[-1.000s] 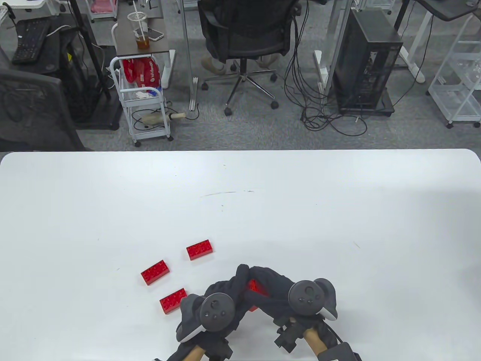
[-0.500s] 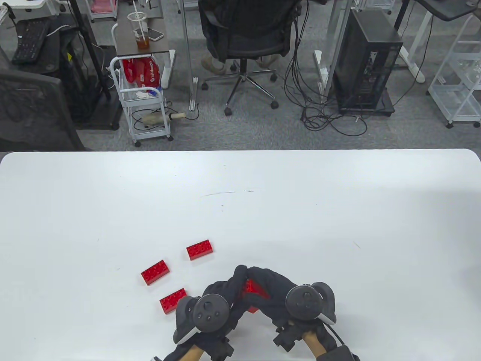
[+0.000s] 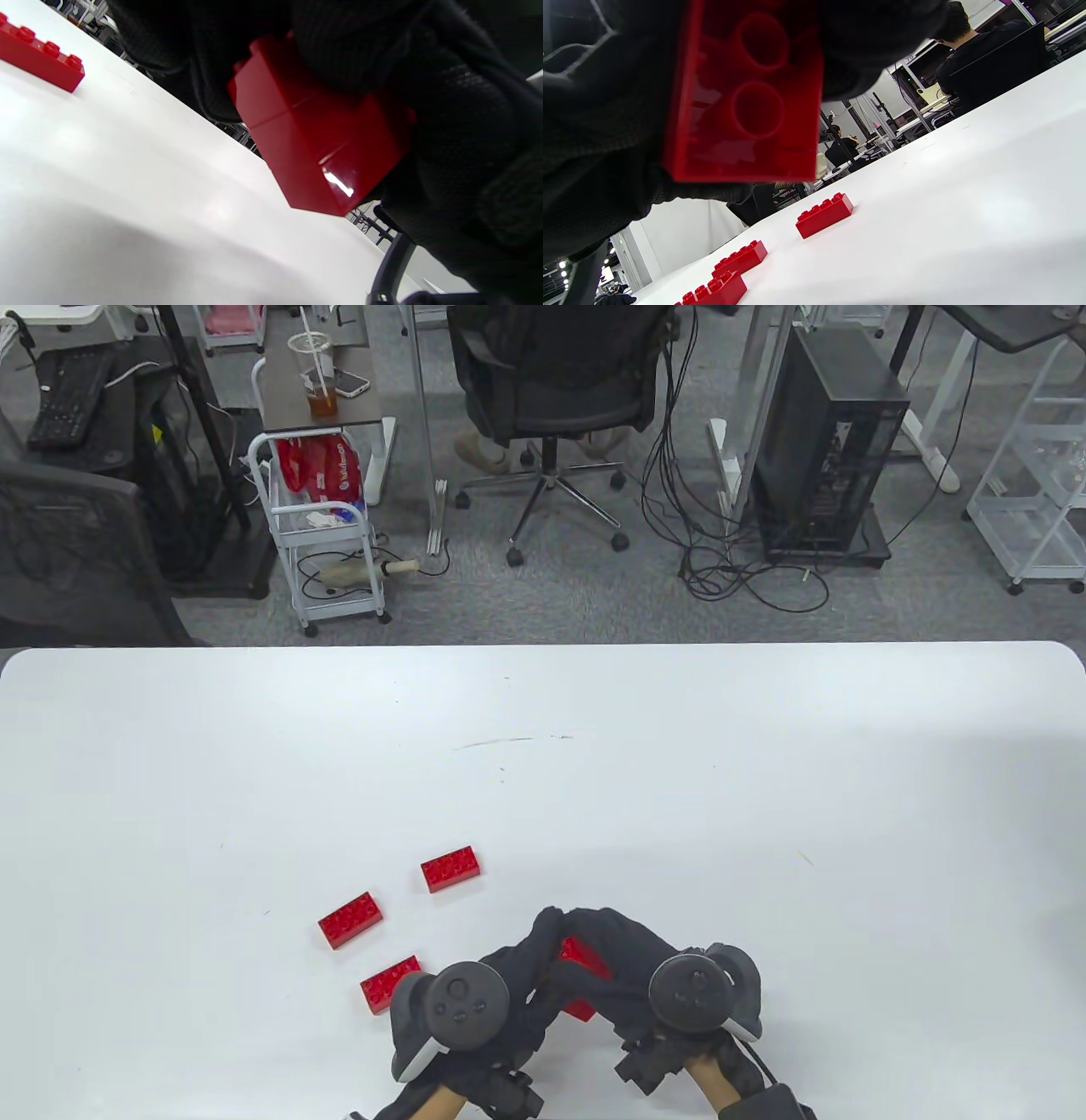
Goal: Separate stacked toy bricks from each other
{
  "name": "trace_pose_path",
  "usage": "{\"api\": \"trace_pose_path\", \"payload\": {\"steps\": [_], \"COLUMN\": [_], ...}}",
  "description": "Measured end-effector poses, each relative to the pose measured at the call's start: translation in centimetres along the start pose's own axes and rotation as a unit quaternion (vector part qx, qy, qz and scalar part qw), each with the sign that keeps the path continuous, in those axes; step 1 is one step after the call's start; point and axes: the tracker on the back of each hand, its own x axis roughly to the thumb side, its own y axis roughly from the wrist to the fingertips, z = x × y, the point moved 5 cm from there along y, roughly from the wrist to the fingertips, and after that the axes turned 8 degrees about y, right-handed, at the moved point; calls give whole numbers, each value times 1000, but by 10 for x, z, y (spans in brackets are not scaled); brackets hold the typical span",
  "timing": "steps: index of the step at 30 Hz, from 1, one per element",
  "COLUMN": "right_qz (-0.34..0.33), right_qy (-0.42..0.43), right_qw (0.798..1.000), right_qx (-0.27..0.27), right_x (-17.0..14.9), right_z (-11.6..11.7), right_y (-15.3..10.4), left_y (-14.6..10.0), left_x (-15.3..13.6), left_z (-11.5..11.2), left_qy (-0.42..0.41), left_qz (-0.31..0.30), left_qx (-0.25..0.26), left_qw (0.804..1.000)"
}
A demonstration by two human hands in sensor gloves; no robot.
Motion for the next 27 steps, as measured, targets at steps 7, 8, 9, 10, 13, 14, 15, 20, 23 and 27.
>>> {"api": "trace_pose_path", "payload": {"steps": [7, 8, 9, 10, 13, 14, 15, 20, 23, 27], "right_qz": [0, 0, 0, -1, -1, -3, -2, 1, 9, 10], "right_qy": [-3, -5, -8, -8, -7, -7, -7, -24, -8, -27], "right_qw": [1000, 1000, 1000, 1000, 1000, 1000, 1000, 999, 1000, 999], "right_qx": [-9, -10, -11, -12, -13, -14, -15, -24, -18, -20], "right_x": [2, 2, 3, 3, 4, 4, 4, 3, 0, -1], "right_z": [-1, -1, -1, -1, -1, -1, -1, 0, 1, 1], "right_y": [0, -1, -1, -1, 0, 0, 0, 1, 2, 3], "left_y": [-1, -1, -1, -2, -3, -3, -3, -5, -3, -3], "left_x": [4, 4, 4, 3, 3, 4, 4, 3, -1, -7], "left_z": [-1, -1, -1, -1, -1, -1, 0, 3, 2, 6], "left_qy": [22, 23, 25, 23, 28, 29, 30, 62, 45, 44], "left_qz": [3, 3, 5, 7, 9, 9, 10, 21, 19, 26], "left_qx": [7, 7, 6, 7, 13, 12, 15, 41, 22, 21], "left_qw": [1000, 1000, 1000, 1000, 999, 999, 999, 997, 999, 998]}}
